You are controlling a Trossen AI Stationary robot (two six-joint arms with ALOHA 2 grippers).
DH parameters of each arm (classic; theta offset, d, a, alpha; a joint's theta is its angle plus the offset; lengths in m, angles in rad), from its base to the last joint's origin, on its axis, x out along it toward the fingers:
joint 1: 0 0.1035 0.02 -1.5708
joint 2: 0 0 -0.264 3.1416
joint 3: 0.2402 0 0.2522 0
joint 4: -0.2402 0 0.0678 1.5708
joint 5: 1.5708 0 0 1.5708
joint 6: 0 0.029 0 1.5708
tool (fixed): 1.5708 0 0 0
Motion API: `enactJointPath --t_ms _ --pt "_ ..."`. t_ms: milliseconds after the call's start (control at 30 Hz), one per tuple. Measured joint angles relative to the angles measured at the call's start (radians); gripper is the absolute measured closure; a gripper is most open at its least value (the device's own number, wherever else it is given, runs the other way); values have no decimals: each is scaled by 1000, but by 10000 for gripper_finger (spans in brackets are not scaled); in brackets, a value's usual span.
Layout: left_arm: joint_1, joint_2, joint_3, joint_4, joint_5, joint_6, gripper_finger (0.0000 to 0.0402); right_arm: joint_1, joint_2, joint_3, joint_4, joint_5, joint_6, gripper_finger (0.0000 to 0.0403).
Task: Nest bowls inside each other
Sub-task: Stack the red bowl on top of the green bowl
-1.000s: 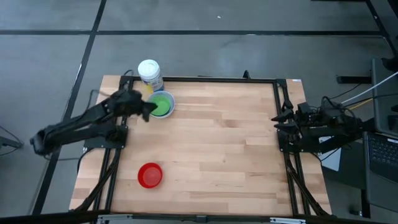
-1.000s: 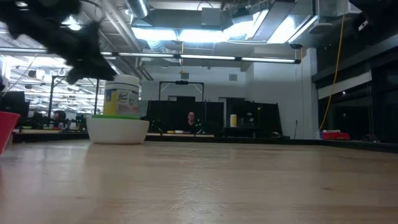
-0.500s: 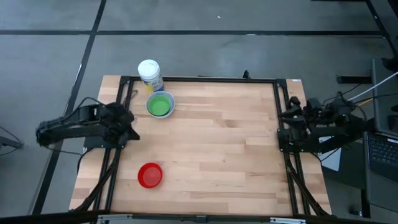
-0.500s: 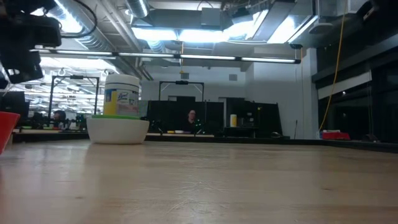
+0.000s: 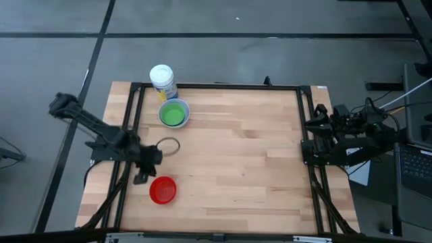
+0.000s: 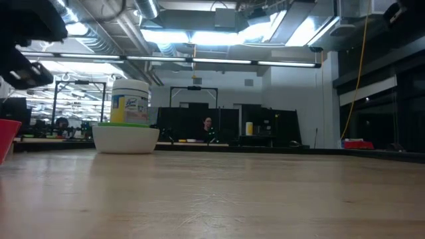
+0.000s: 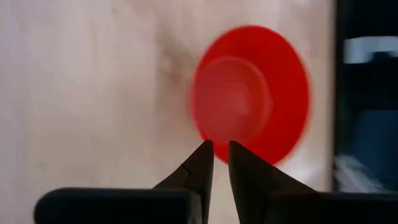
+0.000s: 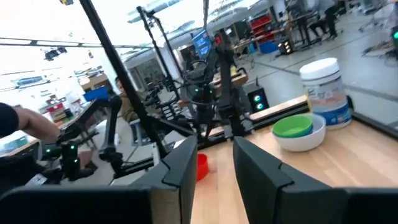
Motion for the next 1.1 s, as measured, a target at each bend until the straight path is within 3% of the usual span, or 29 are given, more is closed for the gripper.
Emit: enactJointPath --t_ms 100,200,500,733,967,1100 --pt "-97 86 45 -4 -161 -43 367 0 0 0 -3 -15 7 289" --pt "-137 136 57 24 -237 -96 371 0 0 0 -3 -18 6 285" --pt "-152 253 57 178 -233 -184 327 0 0 0 -17 -60 29 291" --pt "-105 312 57 179 -236 -111 302 0 0 0 -18 -94 51 305" --pt "-62 366 57 181 -224 -29 303 0 0 0 -17 -94 54 294" --pt "-69 430 57 195 -169 -43 333 0 0 0 -17 -94 54 285"
